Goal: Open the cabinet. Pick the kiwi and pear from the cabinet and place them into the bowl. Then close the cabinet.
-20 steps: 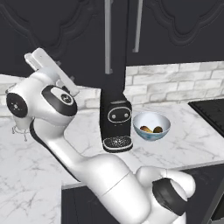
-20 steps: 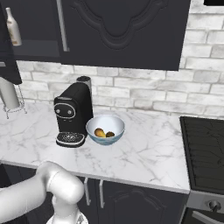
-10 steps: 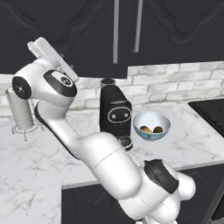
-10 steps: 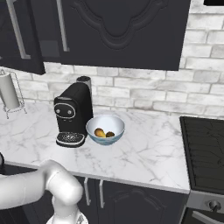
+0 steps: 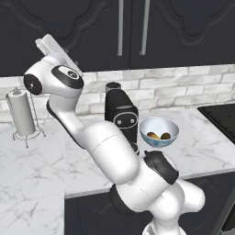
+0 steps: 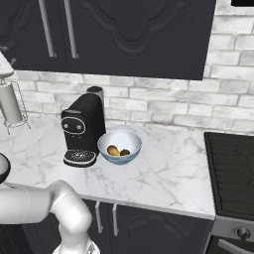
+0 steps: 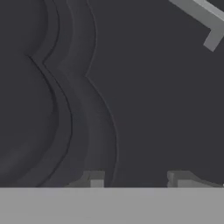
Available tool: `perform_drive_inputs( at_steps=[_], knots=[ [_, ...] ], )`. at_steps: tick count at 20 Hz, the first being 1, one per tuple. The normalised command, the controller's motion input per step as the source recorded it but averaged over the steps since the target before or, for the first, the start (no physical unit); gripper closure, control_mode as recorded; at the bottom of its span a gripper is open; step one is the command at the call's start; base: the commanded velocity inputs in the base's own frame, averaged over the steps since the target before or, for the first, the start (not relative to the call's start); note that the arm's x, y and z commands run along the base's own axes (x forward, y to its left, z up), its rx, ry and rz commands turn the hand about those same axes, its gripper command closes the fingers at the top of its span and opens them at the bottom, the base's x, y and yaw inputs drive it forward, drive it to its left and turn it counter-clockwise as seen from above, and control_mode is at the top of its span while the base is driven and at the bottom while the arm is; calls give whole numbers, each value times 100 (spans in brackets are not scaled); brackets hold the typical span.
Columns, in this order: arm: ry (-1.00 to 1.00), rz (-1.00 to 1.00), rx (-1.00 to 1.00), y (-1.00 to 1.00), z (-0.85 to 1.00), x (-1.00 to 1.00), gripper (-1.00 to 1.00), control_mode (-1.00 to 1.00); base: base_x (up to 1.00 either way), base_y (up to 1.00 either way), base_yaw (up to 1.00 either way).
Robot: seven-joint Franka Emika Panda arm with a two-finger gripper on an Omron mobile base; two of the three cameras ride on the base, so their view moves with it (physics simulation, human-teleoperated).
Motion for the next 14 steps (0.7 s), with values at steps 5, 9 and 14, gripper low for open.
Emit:
perform_drive_inputs(
  at_steps=[5,9,14],
  knots=[
    [-3,2,2,0,-12,68,-100,-100,0,0,0],
    [-3,2,1,0,-4,31,-100,-100,0,0,0],
    [-6,3,0,0,-6,0,-100,-100,0,0,0]
  ],
)
